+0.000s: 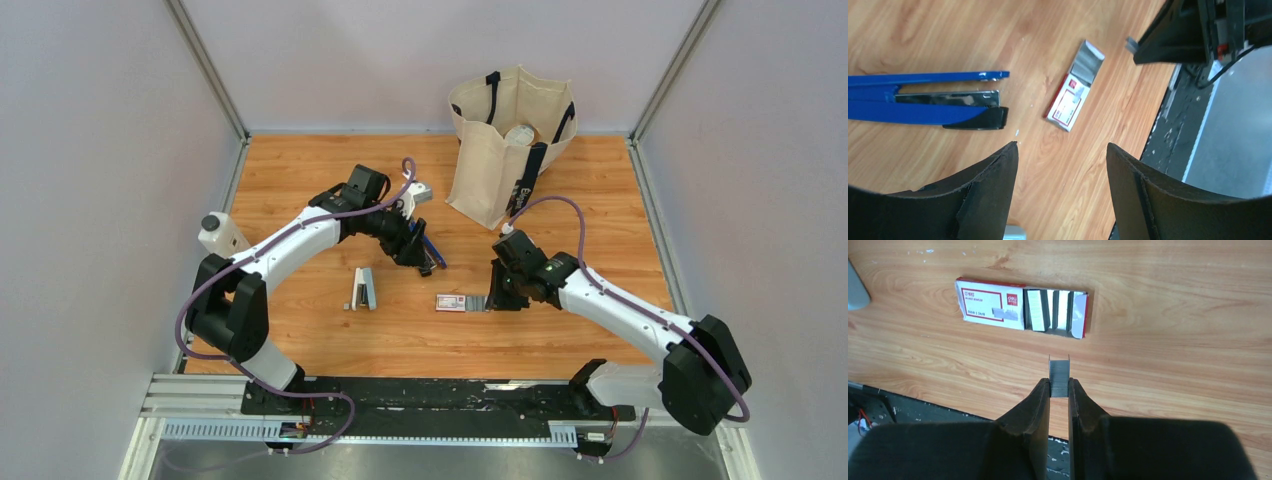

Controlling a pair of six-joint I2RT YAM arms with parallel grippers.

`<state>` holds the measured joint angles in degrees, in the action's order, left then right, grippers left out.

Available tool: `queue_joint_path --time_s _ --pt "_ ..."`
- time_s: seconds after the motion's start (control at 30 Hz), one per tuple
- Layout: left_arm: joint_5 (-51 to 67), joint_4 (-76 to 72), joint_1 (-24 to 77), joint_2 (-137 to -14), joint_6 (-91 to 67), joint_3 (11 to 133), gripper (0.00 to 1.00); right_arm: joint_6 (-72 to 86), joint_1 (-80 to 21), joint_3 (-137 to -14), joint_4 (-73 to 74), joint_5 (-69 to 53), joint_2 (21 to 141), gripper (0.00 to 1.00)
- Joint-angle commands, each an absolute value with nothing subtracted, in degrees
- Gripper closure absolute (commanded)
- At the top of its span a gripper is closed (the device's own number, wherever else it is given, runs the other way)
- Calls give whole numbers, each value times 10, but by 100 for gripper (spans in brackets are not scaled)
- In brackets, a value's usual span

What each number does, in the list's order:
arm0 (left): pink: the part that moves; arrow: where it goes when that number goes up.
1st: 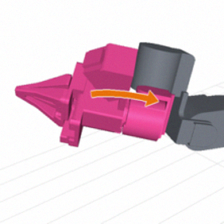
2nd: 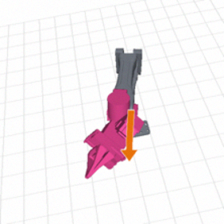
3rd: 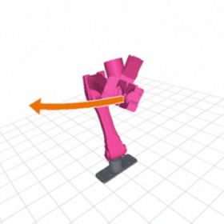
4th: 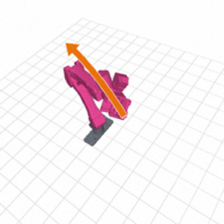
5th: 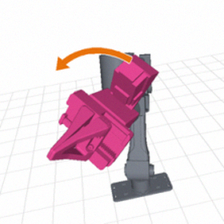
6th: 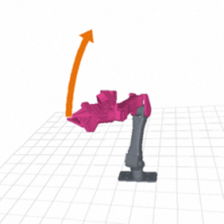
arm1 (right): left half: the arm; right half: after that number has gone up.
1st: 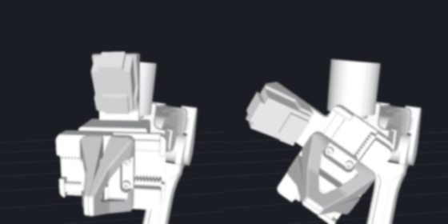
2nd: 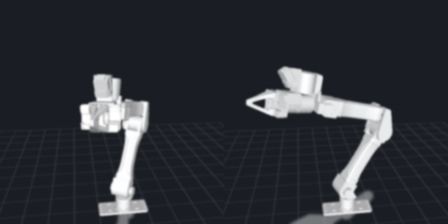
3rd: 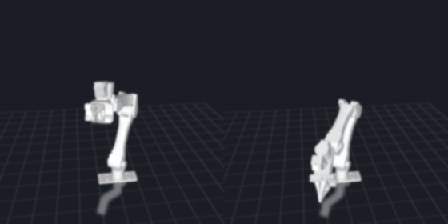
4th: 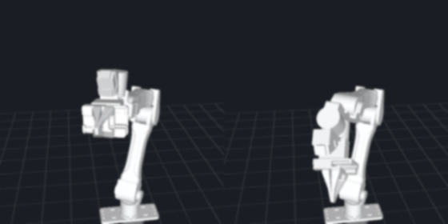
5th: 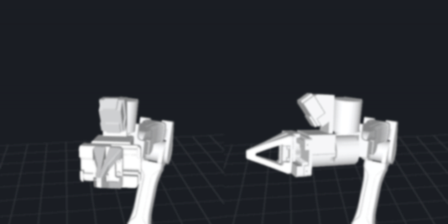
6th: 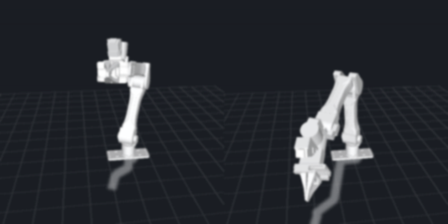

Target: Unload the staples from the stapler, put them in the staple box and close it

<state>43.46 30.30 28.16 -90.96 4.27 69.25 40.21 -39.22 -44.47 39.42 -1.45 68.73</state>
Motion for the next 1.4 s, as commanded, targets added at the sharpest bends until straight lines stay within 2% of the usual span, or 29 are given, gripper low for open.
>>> queue_joint_path --time_s 0.0,0.17,0.6,1.37 --pt "399 333 302 -882 127 677 27 394 -396 -485 395 17 728 89" --pt "398 345 303 -889 153 663 23 382 -397 -512 393 11 787 90" --pt "412 296 303 -890 173 608 22 388 -422 -561 396 23 878 91" --pt "421 287 304 -896 159 607 18 391 -424 -568 390 24 916 91"
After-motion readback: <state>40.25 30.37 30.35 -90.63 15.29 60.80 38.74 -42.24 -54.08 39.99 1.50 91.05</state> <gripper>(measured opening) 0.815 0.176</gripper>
